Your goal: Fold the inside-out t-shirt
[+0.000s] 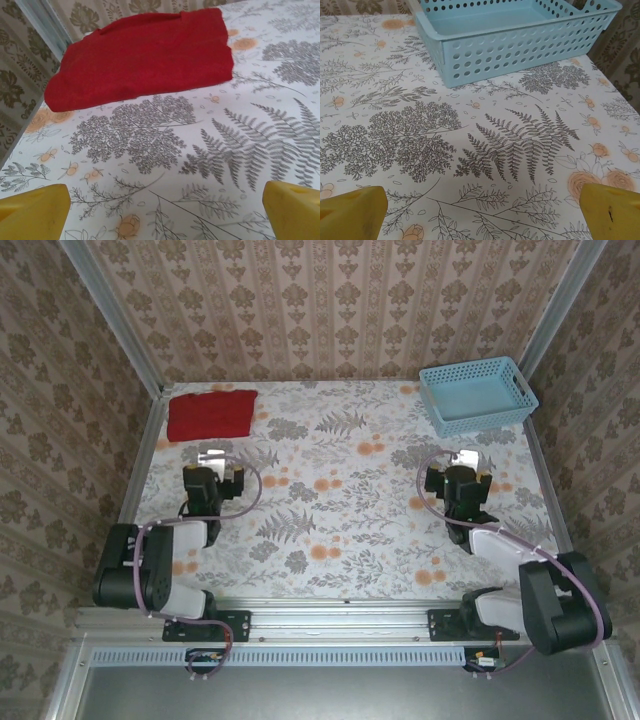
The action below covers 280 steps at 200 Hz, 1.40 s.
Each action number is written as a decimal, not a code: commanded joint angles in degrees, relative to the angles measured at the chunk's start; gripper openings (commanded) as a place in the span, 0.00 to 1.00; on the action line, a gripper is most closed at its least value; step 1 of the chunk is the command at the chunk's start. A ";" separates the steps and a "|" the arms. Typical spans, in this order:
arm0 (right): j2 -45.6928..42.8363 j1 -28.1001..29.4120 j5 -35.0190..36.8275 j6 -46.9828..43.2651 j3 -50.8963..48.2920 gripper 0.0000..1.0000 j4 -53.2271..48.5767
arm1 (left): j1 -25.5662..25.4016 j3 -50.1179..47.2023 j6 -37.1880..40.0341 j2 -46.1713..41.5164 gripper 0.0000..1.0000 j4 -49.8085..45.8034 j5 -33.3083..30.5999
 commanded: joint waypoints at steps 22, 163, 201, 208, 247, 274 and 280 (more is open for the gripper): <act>2.09 -1.27 -3.23 -2.65 -1.76 1.00 11.80 | 4.91 -1.88 -2.82 4.39 1.00 10.45 5.40; 13.28 -6.33 -17.05 -5.89 0.41 1.00 21.69 | 4.52 1.37 -3.01 5.11 1.00 5.42 3.11; 17.09 -7.51 -19.50 -5.32 0.27 1.00 25.29 | 4.53 1.38 -3.01 5.12 1.00 5.44 3.16; 16.92 -7.54 -19.53 -5.23 0.33 1.00 24.77 | 4.56 1.38 -3.01 5.06 1.00 5.42 3.10; 16.99 -7.56 -19.56 -5.25 0.24 1.00 25.07 | 4.50 1.38 -3.02 5.12 1.00 5.43 3.09; 16.99 -7.58 -19.54 -5.31 0.25 1.00 25.18 | 4.55 1.38 -3.01 5.06 1.00 5.44 3.12; 16.87 -7.54 -19.58 -5.31 0.16 1.00 25.17 | 4.49 1.38 -3.01 5.13 1.00 5.42 3.08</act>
